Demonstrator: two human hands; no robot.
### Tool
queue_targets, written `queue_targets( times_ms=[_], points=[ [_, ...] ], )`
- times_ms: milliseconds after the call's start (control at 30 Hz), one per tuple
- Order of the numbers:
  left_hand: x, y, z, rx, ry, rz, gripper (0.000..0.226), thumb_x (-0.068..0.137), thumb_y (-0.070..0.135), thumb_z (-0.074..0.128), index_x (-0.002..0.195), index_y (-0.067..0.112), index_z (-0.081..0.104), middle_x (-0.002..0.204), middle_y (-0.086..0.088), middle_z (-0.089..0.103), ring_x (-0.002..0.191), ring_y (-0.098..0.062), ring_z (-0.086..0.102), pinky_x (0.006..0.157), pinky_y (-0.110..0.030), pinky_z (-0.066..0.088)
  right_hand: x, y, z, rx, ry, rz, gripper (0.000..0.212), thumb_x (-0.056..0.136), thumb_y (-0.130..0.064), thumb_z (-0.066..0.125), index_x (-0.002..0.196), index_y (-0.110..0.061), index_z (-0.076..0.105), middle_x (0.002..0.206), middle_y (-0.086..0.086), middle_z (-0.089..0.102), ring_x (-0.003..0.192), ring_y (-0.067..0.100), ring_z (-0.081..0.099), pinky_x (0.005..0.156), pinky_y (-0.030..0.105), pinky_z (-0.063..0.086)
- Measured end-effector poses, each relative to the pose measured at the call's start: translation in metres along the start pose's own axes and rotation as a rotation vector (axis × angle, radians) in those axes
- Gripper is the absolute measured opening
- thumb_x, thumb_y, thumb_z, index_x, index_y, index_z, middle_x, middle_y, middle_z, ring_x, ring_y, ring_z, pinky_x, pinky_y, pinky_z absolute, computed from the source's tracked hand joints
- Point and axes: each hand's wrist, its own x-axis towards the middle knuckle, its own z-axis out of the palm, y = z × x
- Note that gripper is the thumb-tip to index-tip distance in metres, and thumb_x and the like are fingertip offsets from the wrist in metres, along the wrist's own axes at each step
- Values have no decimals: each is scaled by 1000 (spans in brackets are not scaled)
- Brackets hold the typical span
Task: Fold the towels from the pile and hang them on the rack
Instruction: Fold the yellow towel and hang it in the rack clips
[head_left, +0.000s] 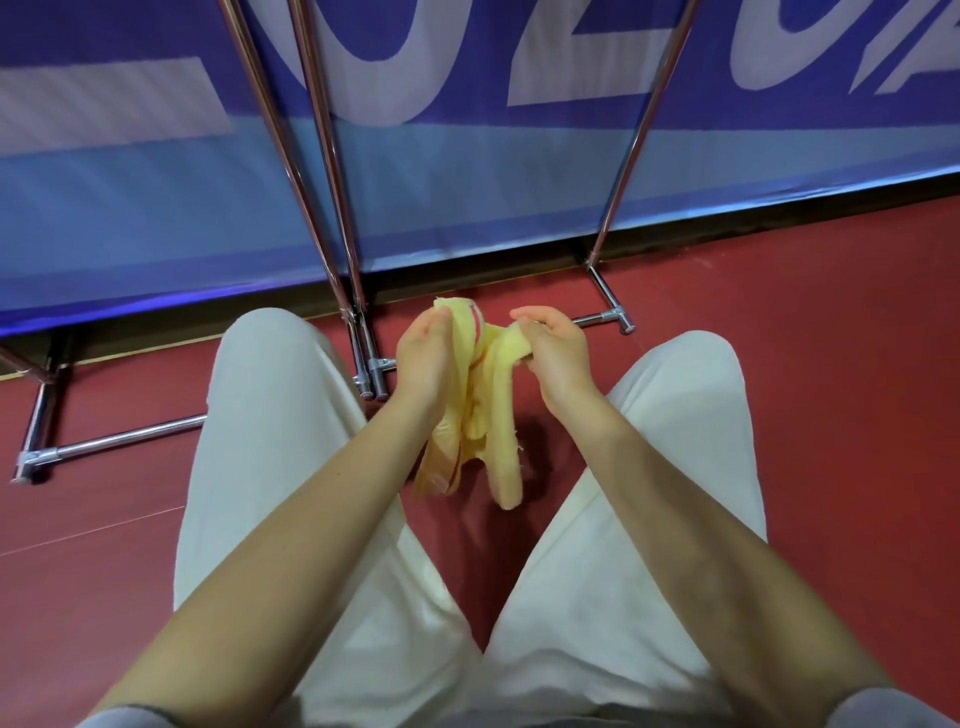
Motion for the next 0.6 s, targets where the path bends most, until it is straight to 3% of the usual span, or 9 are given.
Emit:
queue_targets(
  times_ms=[133,267,367,500,600],
  points=[
    [-17,-8,8,-8,-130,114,29,98,24,43,94,25,72,94,-2,72,88,-18,64,84,-39,49,-11,-7,7,146,-110,10,18,94,-2,49,90,-8,65,91,10,65,82,16,65,67,25,55],
    [-19,-6,9,-89,-165,115,30,101,22,42,99,21,72,103,-8,72,97,-22,66,96,-44,49,-15,-13,7,276,-227,8,25,93,8,41,104,3,64,102,15,67,90,19,70,83,31,58],
    [-18,-3,8,-95,-167,103,29,101,22,43,103,15,71,101,-9,71,94,-20,65,98,-47,48,-15,-16,6,140,-230,-35,25,93,6,45,110,0,63,98,15,70,87,18,72,80,24,57],
    [-23,-3,12,-16,-183,143,31,100,22,43,97,18,73,96,-7,73,91,-20,66,97,-48,50,-14,-16,-2,-155,-119,-178,16,92,-4,56,96,-13,69,79,2,68,69,10,66,65,20,52],
    [-24,-3,14,2,-167,169,29,100,21,44,97,20,73,99,-4,74,98,-20,67,98,-44,51,-10,-10,-8,-395,-46,-388,10,88,-15,64,91,-21,71,93,-11,57,90,8,59,81,19,47]
  ],
)
